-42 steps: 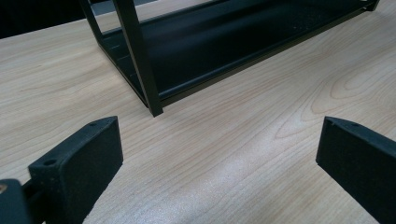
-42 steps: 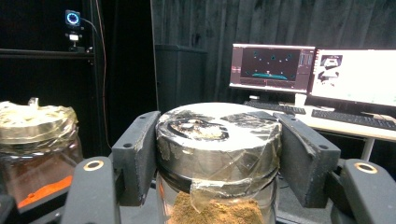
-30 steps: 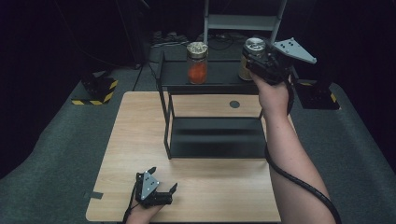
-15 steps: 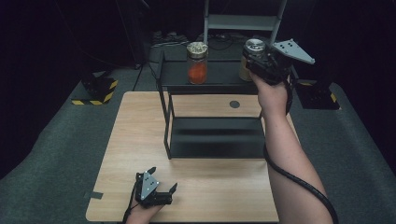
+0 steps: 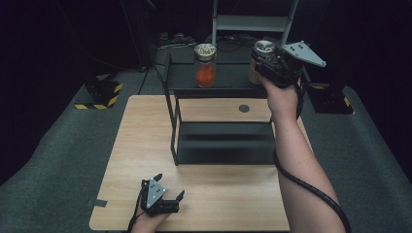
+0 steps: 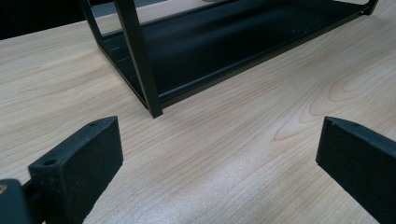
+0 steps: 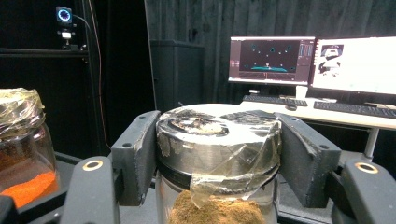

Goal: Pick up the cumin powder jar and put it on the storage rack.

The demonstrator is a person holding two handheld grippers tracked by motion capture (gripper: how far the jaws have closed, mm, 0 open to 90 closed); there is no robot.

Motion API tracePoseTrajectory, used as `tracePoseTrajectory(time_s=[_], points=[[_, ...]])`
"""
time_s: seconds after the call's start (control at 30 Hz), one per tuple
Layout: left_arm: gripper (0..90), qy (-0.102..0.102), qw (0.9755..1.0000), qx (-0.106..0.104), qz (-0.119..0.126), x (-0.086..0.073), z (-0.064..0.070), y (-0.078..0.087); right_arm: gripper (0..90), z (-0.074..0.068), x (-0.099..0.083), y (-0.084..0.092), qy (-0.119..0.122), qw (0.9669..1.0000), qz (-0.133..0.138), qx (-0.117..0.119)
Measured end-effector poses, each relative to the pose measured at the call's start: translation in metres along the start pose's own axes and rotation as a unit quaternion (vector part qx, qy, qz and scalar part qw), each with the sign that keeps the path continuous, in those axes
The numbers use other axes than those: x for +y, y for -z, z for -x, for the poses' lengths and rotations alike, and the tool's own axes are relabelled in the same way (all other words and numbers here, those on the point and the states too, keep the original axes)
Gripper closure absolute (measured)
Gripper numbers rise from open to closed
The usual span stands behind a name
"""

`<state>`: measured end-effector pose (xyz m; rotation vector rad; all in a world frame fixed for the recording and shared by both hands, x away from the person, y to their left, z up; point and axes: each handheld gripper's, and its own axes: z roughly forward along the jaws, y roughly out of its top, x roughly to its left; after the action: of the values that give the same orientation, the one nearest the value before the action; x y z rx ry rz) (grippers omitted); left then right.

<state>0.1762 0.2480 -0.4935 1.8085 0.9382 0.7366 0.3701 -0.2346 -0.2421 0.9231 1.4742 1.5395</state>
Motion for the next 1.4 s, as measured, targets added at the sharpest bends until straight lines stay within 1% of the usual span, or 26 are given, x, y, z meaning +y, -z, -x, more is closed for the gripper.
tracePoseTrajectory(time_s=[0.23,0.43,0.5,0.7,0.83,0.9,1.2,1.4], points=[[0.7,0.0,1.0,0.0,0.0,0.0,0.0,0.0,33.9,-0.001,0.0,0.0,-0.002,1.0,0.0,-0.002],[0.7,-0.001,1.0,0.001,0.0,0.0,0.0,0.0,32.6,-0.003,0.005,0.001,-0.001,0.9999,-0.01,-0.006],[0.7,-0.001,1.0,0.001,0.0,0.0,0.001,0.0,28.9,-0.004,0.007,0.0,-0.002,0.9998,-0.016,-0.006],[0.8,0.0,1.0,0.001,0.001,0.0,0.0,0.0,17.9,-0.007,0.008,-0.001,-0.006,0.9997,-0.021,-0.011],[0.7,0.001,1.0,0.001,0.0,0.0,0.0,0.0,6.9,-0.01,0.009,-0.002,-0.01,0.9996,-0.023,-0.016],[0.7,0.001,1.0,0.001,0.0,0.0,0.0,0.0,0.0,-0.009,0.009,-0.002,-0.011,0.9996,-0.022,-0.013],[0.7,-0.002,1.0,0.001,-0.002,0.001,0.001,0.0,0.0,-0.011,0.009,0.003,-0.006,0.9997,-0.021,-0.011],[0.7,-0.003,1.0,0.002,-0.002,0.001,0.002,-0.001,0.0,-0.012,0.009,0.012,-0.004,0.9997,-0.022,-0.007]])
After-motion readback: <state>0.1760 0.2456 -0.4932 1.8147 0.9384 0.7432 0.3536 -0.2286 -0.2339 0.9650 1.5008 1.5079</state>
